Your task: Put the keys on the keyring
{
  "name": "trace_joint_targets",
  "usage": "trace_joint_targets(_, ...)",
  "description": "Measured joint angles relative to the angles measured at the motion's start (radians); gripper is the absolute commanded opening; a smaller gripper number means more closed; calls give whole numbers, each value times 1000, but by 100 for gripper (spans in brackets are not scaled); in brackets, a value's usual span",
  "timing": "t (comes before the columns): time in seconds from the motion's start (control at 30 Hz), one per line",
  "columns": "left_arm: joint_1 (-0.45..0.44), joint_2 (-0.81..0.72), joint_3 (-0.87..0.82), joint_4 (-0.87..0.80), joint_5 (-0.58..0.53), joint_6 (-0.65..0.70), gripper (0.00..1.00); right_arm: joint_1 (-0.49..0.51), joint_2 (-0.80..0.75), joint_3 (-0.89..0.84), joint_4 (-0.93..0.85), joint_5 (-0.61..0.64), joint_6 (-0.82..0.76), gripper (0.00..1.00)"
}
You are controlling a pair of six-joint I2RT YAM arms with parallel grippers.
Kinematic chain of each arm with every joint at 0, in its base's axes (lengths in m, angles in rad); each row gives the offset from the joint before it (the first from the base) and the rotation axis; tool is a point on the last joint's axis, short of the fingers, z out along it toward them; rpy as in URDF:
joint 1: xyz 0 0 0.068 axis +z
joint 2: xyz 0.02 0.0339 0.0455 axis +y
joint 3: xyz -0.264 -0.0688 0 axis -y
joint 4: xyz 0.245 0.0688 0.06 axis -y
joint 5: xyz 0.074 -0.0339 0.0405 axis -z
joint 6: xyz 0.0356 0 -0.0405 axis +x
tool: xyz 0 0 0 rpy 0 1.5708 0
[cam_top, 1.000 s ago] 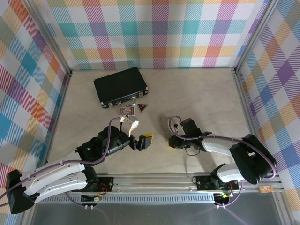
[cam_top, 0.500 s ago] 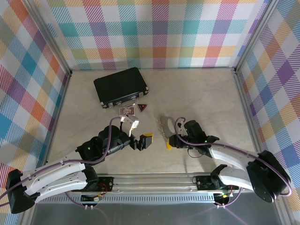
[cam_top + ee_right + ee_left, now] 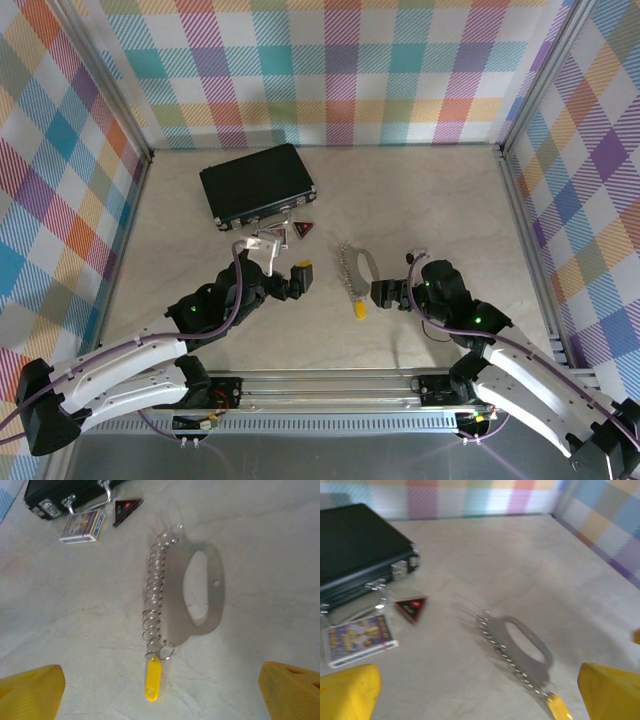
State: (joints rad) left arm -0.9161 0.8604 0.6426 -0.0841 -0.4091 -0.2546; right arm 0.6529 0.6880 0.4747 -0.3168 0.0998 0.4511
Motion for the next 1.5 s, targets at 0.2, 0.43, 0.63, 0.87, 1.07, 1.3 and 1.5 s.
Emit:
trace_joint_targets(0.2,84,58,0,9,-189,12,100,-46,0,12,-14,161,-99,99)
trace_joint_targets(0.43,208,142,0,19,-311,52,100,-123,-16,-55,104,371,-197,99)
trace_joint_targets(0.63,282,264,0,79,-373,170,100,-199,53,-102,230,480,-256,99)
trace_joint_targets(0.87,373,409,-20,189,-409,251,100,-264,122,-206,489,503,-386,99)
trace_joint_targets(1.07,425,504,-72,367,-418,305,100,-342,200,-279,634,459,-425,99)
trace_joint_targets(1.3,500,581,-154,610,-393,317,100,-407,319,-275,753,390,-433,99)
trace_joint_targets(1.5,541,644,-180,753,-362,362,100,-446,486,-223,856,354,-433,99)
